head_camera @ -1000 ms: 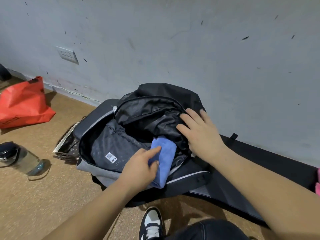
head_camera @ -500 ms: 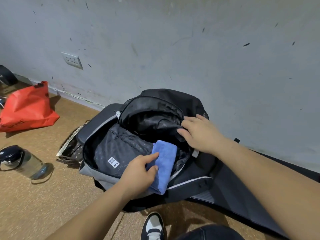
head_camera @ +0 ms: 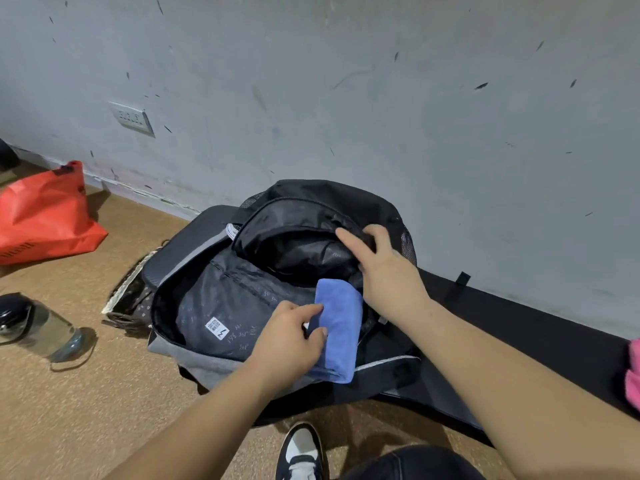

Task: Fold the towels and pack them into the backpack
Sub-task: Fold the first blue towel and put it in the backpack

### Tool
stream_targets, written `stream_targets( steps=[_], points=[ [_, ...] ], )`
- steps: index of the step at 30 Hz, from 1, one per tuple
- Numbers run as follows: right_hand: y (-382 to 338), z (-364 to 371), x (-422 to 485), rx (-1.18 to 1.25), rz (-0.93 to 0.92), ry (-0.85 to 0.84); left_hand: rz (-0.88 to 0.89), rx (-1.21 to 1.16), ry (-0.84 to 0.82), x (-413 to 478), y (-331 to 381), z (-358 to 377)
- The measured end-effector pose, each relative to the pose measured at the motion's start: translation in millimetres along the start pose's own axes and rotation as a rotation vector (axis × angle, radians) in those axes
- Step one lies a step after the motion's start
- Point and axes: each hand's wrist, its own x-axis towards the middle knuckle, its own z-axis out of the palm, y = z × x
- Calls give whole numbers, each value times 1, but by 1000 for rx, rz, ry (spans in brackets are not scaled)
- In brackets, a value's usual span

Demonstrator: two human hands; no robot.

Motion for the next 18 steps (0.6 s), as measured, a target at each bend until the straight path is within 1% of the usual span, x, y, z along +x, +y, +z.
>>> stream_targets(
  steps=[2,3,4,5,7,9,10,11,12,13,15,16,17,18],
  points=[
    [-1,6,0,-133,-164,65,53,4,24,0,-3,-5],
    [-1,8,2,-171,-230,71,92,3,44,0,-5,-7],
    [-3,6,3,-171,-262,26,134,8,72,0,-8,-9],
    [-5,4,5,-137,-257,-60,174,10,102,-1,-9,-11],
    [-13,-4,6,-79,-187,-307,247,3,144,-1,-9,-15],
    [-16,-6,8,-2,-90,-452,318,3,137,-3,-3,-21],
    [-17,-7,9,75,-9,-509,346,13,96,-7,3,-24],
    [-16,-5,11,150,55,-558,364,51,20,-12,9,-26],
    [-16,-5,13,219,101,-596,371,140,-64,-17,14,-26],
    [-16,-3,14,264,131,-607,366,280,-121,-22,17,-24],
    [-16,-2,12,295,148,-552,341,528,-143,-32,20,-14],
    [-16,-3,9,273,143,-506,328,576,-126,-35,20,-7],
    [-16,-3,5,201,124,-452,324,581,-102,-37,20,1],
    [-17,-3,0,79,89,-395,327,558,-75,-37,19,8]
  ],
)
